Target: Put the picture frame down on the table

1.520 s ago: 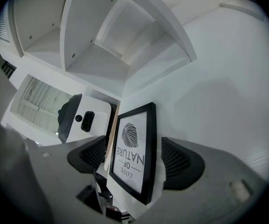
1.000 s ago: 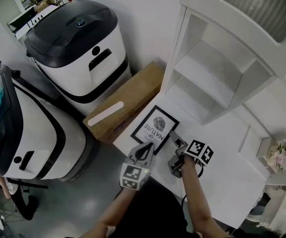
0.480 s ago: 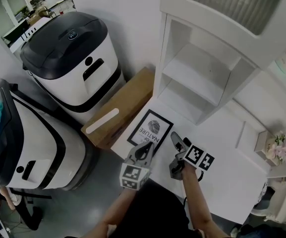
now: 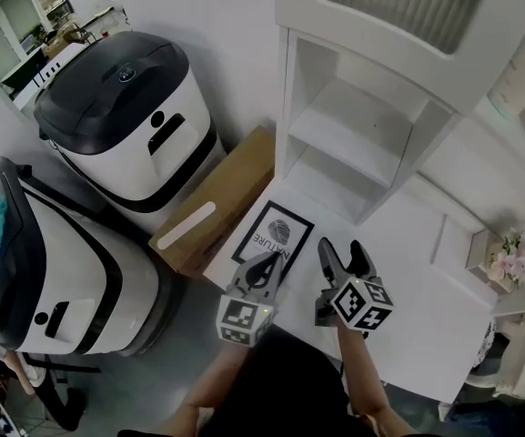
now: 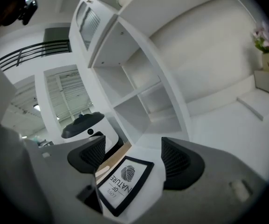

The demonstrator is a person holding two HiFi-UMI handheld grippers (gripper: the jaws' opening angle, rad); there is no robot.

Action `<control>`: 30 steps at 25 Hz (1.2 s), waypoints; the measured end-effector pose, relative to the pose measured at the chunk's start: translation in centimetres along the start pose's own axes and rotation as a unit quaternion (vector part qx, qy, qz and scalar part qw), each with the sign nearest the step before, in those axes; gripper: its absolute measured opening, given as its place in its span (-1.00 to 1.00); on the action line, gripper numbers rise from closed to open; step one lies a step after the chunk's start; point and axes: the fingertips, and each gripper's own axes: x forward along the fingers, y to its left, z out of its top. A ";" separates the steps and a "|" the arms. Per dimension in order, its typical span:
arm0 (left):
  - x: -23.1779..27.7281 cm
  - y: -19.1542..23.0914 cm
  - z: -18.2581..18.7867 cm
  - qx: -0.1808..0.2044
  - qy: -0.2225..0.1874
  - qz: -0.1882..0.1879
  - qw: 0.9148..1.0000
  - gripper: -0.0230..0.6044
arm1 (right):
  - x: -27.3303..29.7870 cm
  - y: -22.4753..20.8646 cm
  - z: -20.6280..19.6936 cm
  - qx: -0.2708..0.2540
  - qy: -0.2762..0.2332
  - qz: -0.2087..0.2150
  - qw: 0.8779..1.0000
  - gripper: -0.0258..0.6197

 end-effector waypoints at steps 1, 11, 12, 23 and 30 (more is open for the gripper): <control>0.0 -0.1 0.4 0.003 -0.004 -0.001 1.000 -0.89 | -0.3 0.4 0.3 -0.019 -0.011 0.003 1.000 0.21; -0.6 -0.8 2.6 0.026 -0.031 -0.011 0.999 -0.89 | -3.2 2.8 0.8 -0.149 -0.065 0.001 0.987 0.21; -0.7 -1.0 2.7 0.030 -0.032 -0.012 0.999 -0.89 | -3.5 3.0 0.7 -0.161 -0.066 -0.001 0.985 0.21; -1.1 -2.1 3.7 0.052 -0.044 -0.019 0.998 -0.89 | -4.9 3.0 0.5 -0.199 -0.089 -0.022 0.976 0.20; -1.1 -2.6 3.6 0.049 -0.038 -0.025 0.998 -0.89 | -5.3 3.1 0.7 -0.209 -0.096 -0.031 0.973 -0.12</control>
